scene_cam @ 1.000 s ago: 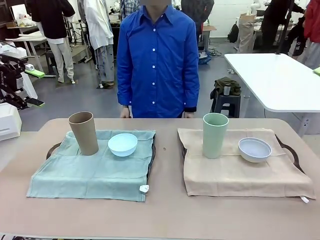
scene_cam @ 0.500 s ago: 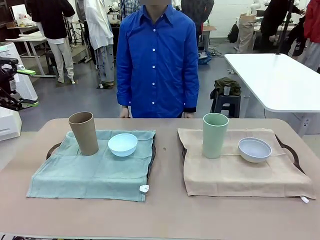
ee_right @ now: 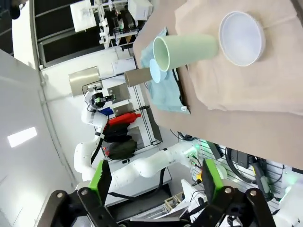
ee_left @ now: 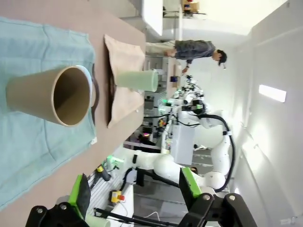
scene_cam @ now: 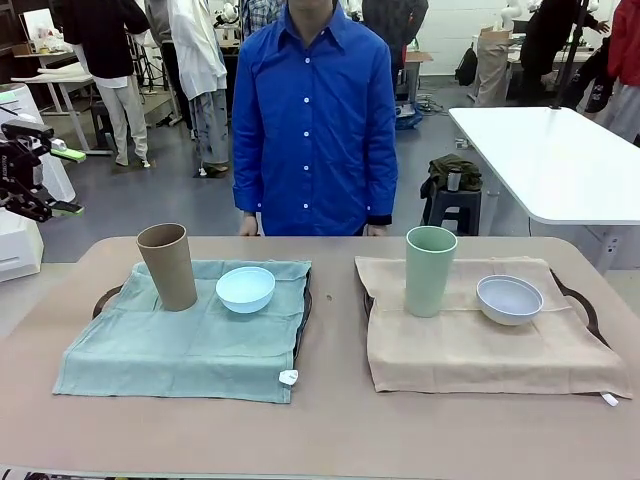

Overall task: Set up a tray with a mat and arrange the tableware.
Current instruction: Place the Picnic Bowl and Reusable plastic cup back onto the Handle tray in front of the human's position.

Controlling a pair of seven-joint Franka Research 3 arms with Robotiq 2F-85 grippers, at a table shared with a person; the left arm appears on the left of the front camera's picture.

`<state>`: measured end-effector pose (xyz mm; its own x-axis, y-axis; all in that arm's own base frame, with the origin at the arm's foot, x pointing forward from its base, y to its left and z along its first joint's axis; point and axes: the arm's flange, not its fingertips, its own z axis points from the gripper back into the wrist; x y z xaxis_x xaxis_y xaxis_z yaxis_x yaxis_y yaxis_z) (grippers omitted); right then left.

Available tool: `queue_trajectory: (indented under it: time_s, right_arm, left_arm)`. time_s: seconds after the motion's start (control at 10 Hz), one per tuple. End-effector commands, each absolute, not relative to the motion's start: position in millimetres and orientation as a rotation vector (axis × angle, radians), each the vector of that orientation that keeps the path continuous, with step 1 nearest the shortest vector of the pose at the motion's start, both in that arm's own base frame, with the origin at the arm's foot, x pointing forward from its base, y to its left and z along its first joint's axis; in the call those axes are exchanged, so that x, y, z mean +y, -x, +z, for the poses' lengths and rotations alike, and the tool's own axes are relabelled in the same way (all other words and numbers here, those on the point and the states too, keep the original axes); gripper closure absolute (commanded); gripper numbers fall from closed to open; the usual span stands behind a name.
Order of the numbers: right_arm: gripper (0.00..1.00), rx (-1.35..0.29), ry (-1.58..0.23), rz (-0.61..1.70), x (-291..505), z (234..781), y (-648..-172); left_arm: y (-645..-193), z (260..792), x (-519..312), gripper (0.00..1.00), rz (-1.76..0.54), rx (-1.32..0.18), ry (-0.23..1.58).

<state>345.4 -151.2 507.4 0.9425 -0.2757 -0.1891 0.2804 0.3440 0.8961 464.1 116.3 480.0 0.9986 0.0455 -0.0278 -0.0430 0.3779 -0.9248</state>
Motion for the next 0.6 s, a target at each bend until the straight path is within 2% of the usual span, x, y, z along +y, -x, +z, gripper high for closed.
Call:
queue_trajectory:
  time_s: [0.0, 0.1, 0.5]
  right_arm:
    - [0.0, -0.078, -1.052, -0.357, -137, 514, -341]
    - [0.0, 0.005, -1.165, -0.361, -151, 507, -345]
    - [0.0, 0.005, -1.165, -0.361, -151, 507, -345]
  left_arm:
    - [-461, 480, 110, 0.0, 0.004, -0.013, 1.103]
    - [-464, 480, 116, 0.0, 0.057, -0.002, 1.182]
    - [-464, 480, 116, 0.0, 0.057, -0.002, 1.182]
